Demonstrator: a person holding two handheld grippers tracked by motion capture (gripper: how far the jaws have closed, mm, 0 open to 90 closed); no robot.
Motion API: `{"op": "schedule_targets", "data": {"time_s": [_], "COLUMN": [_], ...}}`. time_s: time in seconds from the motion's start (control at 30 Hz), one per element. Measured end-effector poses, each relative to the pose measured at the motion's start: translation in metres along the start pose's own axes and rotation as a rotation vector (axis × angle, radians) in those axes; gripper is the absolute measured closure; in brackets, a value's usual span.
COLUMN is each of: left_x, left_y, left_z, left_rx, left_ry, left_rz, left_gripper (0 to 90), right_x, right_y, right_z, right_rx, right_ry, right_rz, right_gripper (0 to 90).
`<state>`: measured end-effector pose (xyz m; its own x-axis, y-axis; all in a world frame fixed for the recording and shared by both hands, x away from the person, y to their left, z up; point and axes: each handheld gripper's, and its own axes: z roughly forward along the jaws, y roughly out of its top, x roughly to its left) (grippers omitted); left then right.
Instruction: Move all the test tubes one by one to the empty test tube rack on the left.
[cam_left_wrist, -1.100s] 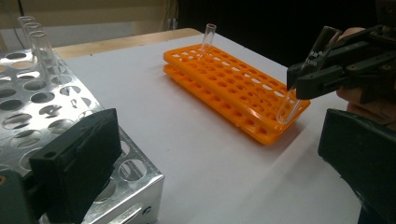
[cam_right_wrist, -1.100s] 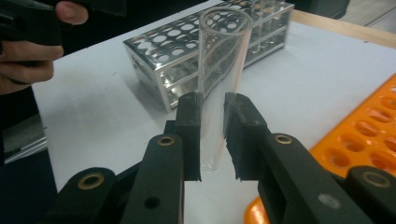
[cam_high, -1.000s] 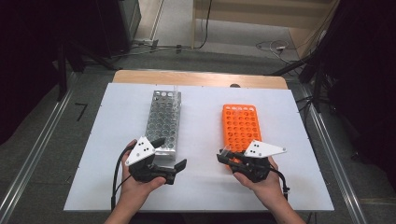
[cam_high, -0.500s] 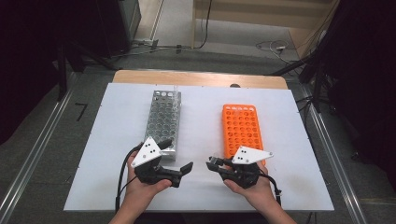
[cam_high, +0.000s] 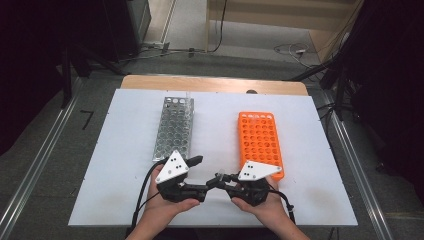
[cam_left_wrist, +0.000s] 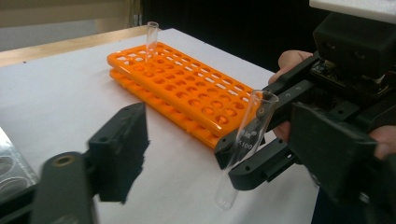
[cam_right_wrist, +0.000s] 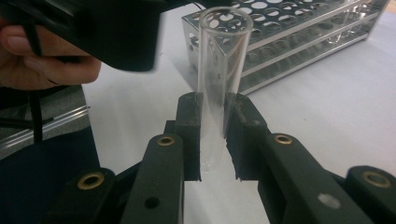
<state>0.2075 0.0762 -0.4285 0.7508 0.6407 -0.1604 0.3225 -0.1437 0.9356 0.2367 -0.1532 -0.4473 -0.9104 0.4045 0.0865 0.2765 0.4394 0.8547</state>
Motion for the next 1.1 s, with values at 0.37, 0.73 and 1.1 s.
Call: {"op": "schedule_targets", "data": {"time_s": [0.37, 0.73, 1.1], "left_x": [-0.008, -0.011, -0.011], "left_y": [-0.002, -0.003, -0.003], "left_z": [0.005, 0.008, 0.007], "left_rx": [0.016, 0.027, 0.025], "left_ry": [-0.042, -0.043, -0.039], "left_rz": [0.039, 0.060, 0.057], "left_gripper": [57.1, 69.1, 75.3], "right_x": [0.009, 0.010, 0.010], "right_y": [0.003, 0.003, 0.003], "right_z": [0.006, 0.008, 0.007], "right_rx": [0.012, 0.018, 0.014], "right_ry": [0.023, 0.028, 0.025], "right_rz": [-0.017, -0.015, -0.011], "right_gripper": [73.8, 73.8, 73.7]}}
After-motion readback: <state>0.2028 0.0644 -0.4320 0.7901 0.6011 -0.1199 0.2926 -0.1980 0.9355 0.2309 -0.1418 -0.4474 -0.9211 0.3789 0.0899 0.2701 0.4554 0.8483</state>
